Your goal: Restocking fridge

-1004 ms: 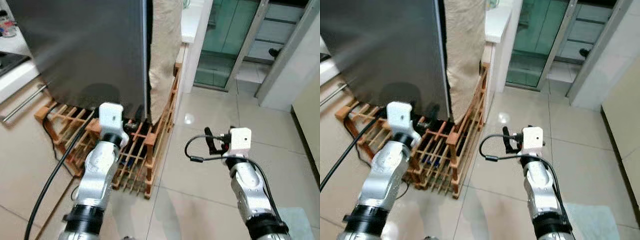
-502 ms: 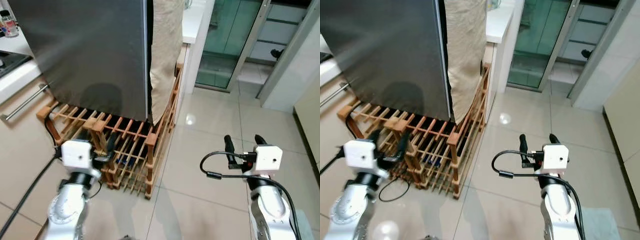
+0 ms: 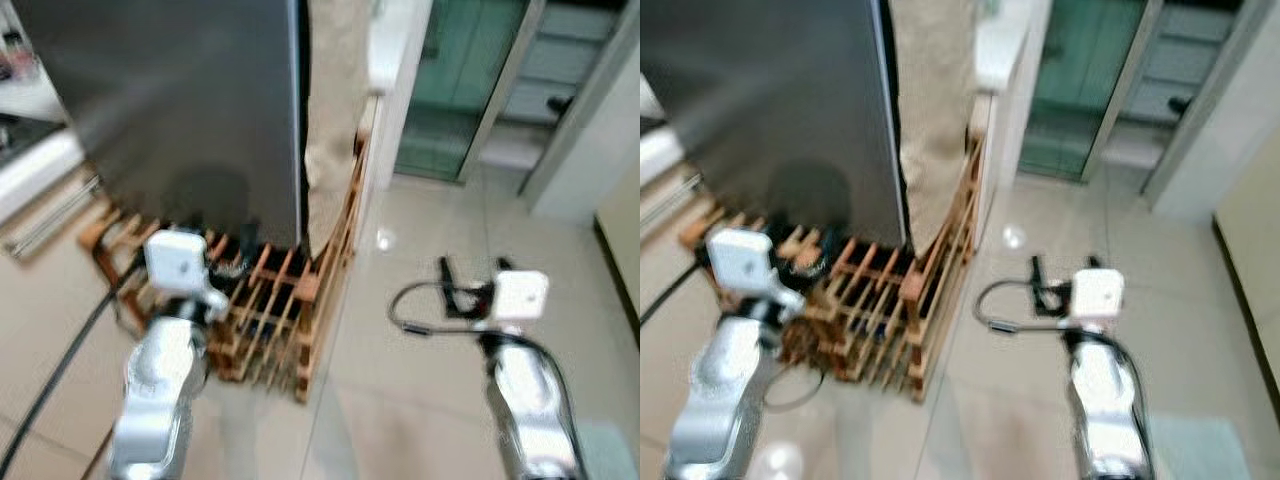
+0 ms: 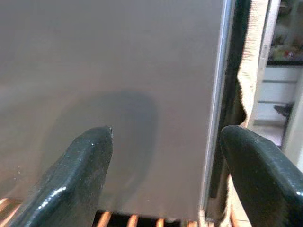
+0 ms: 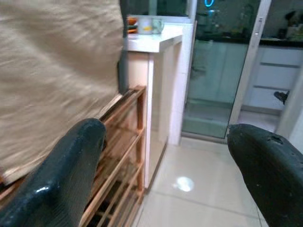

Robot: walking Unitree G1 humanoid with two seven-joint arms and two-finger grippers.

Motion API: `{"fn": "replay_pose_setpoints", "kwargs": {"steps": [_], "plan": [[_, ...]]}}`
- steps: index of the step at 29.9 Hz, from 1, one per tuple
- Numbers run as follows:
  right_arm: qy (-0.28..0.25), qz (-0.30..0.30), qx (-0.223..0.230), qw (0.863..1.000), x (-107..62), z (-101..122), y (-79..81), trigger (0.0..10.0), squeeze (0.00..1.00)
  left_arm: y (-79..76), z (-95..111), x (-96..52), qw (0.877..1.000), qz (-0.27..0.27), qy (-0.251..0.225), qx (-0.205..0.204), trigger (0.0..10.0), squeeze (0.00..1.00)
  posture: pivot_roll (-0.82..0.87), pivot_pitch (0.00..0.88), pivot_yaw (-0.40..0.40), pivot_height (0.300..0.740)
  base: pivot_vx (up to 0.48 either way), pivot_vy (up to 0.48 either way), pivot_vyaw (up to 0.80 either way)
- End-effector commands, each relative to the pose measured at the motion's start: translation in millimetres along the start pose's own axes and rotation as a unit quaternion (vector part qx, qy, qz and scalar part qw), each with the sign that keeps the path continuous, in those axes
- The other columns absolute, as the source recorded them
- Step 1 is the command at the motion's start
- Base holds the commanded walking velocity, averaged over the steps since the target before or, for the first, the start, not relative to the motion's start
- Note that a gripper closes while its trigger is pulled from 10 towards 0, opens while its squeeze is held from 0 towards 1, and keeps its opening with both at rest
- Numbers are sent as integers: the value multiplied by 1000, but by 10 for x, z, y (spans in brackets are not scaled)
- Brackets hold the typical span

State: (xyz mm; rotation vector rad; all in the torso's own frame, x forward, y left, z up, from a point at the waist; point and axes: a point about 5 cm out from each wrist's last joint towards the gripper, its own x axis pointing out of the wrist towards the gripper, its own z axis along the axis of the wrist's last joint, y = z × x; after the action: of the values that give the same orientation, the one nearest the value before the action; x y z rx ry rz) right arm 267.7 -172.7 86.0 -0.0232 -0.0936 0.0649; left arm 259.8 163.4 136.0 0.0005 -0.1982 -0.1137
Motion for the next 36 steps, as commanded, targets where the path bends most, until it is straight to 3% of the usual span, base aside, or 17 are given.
{"fn": "replay_pose_setpoints", "kwargs": {"steps": [1,19,23,26,32,36], "plan": [[9,-14,-8,1000,-18,-15,-101,10000,0,-164,41,31,999,-33,-9,-6,10000,0,-48,0,12,740,458,0,0],[13,13,-18,1000,54,-8,-12,10000,0,-187,105,83,999,-28,-15,-5,10000,0,-41,0,2,740,25,0,0],[17,14,-17,1000,63,-29,-15,10000,0,-291,104,208,999,-47,3,-14,10000,0,-40,0,-2,740,0,0,0],[24,19,-16,999,66,-52,-10,10000,0,-341,13,409,998,-42,38,-2,10000,0,-46,0,1,740,0,0,0],[28,21,-17,999,62,-74,-11,10000,0,-392,162,598,998,-52,8,-18,10000,0,-57,0,7,740,0,0,0],[31,20,-18,999,57,-102,-15,10000,0,-432,204,640,997,-64,4,-30,10000,0,-66,0,11,740,0,0,0]]}}
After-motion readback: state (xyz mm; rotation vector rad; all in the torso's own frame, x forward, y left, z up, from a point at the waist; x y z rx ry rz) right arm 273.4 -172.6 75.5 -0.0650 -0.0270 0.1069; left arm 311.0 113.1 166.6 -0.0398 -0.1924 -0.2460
